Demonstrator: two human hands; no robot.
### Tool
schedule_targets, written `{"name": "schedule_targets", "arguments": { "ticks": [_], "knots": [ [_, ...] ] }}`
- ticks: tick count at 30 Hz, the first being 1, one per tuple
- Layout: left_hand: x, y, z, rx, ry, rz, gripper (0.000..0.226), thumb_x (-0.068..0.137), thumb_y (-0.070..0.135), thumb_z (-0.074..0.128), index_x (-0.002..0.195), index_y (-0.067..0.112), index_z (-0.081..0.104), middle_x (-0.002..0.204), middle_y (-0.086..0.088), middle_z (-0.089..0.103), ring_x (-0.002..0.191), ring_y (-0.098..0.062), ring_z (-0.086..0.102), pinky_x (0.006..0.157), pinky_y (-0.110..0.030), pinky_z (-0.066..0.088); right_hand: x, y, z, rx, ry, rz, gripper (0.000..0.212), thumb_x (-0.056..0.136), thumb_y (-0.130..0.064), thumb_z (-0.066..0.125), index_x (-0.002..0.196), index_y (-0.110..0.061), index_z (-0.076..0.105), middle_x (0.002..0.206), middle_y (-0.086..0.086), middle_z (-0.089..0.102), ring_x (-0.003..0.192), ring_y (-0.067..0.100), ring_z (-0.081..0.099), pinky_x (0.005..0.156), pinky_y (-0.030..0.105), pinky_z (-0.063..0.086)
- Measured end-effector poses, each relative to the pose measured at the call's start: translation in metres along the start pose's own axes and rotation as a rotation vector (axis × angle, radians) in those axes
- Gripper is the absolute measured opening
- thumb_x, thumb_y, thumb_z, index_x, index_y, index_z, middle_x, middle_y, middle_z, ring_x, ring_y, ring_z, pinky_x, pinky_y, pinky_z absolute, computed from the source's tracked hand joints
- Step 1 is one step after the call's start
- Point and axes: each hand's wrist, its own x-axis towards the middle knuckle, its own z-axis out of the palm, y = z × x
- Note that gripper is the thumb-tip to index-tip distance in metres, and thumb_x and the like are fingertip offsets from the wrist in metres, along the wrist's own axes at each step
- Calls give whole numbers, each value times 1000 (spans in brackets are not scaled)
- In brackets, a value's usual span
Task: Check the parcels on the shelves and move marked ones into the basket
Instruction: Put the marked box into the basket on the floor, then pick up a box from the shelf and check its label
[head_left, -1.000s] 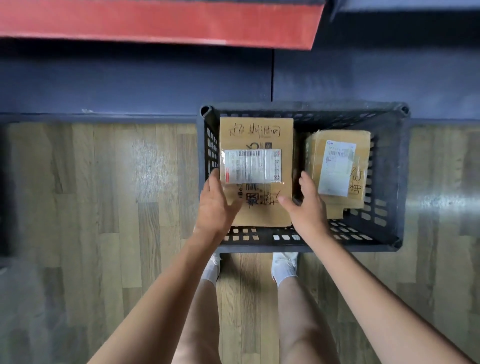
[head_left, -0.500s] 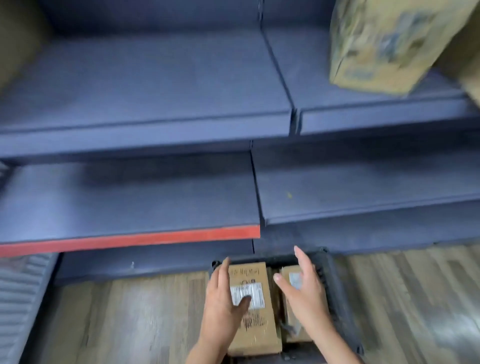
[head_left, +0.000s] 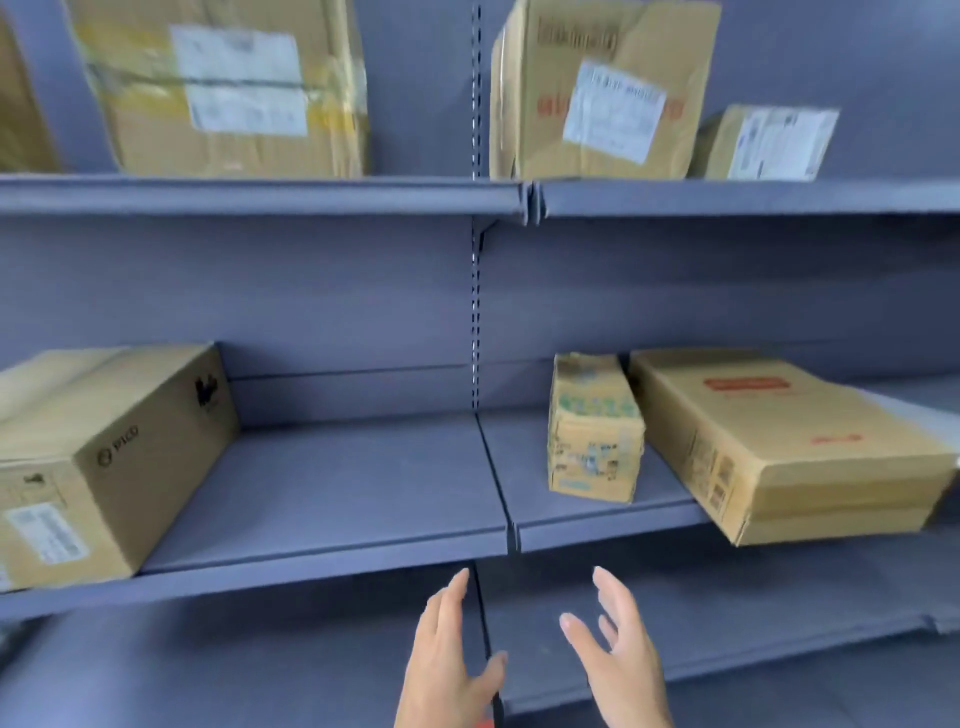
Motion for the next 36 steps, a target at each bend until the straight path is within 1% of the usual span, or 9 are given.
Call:
{"name": "schedule_targets", "arguments": {
  "ticks": [2,5,13,16,20,26,29,33,36],
  "knots": [
    [12,17,-5,19,1,44,79,59,51,51,128,56,14,126,29,30,120,10,31,83,3,30,9,-17,-10,0,6,-50,54,84,-13,65,132,-26,43,142,-4,43,128,12,40,107,27,31],
    [31,37,-11,49,14,112,78,71,33,63,127,47,9,126,25,30,127,0,32,91,-3,27,24,-39,-22,3,30,-124,53,85,-11,63,132,-24,42,141,-3,43,124,9,40,111,31,31],
    [81,71,-7,159,2,200,74,80,23,62,132,37,12,121,20,28,120,-4,36,89,-6,25,64,-57,-46,54,77,-102,53,85,-16,63,133,-25,42,144,0,40,134,21,37,110,37,33],
    [102,77,1,184,-16,146,81,79,22,60,142,28,9,119,25,25,124,-8,37,87,-6,25,80,-57,-55,71,88,-82,53,84,-12,64,133,-19,44,143,1,42,133,20,38,110,35,32],
    [129,83,12,202,-23,70,82,83,24,58,144,29,4,138,9,28,136,-11,27,86,-7,25,103,-53,-65,66,92,-28,53,85,-11,62,134,-18,44,143,3,43,133,21,38,110,36,32],
    [174,102,31,185,-93,-20,87,87,27,57,146,13,-5,151,-9,15,141,-24,16,110,-28,21,144,-49,-78,-118,20,-65,60,88,-18,59,141,-15,31,148,5,36,136,20,35,111,33,31],
    [194,106,46,181,-144,-92,89,87,29,57,146,8,-7,154,-11,11,142,-27,13,113,-32,18,162,-54,-80,-234,-9,-62,67,90,-26,56,145,-15,20,150,5,32,137,22,32,108,30,28],
    [208,104,62,73,-215,-202,82,66,34,56,137,11,21,132,-7,45,121,-23,45,99,-34,41,184,-60,-83,-346,-61,-56,77,89,-35,57,147,-13,12,152,4,29,138,22,31,107,26,27],
    [210,101,67,47,-226,-275,60,68,27,54,122,16,30,118,-5,53,108,-21,51,92,-35,45,191,-63,-81,-390,-121,-60,74,88,-36,56,147,-15,17,146,2,41,132,21,41,101,24,34]
  ]
}}
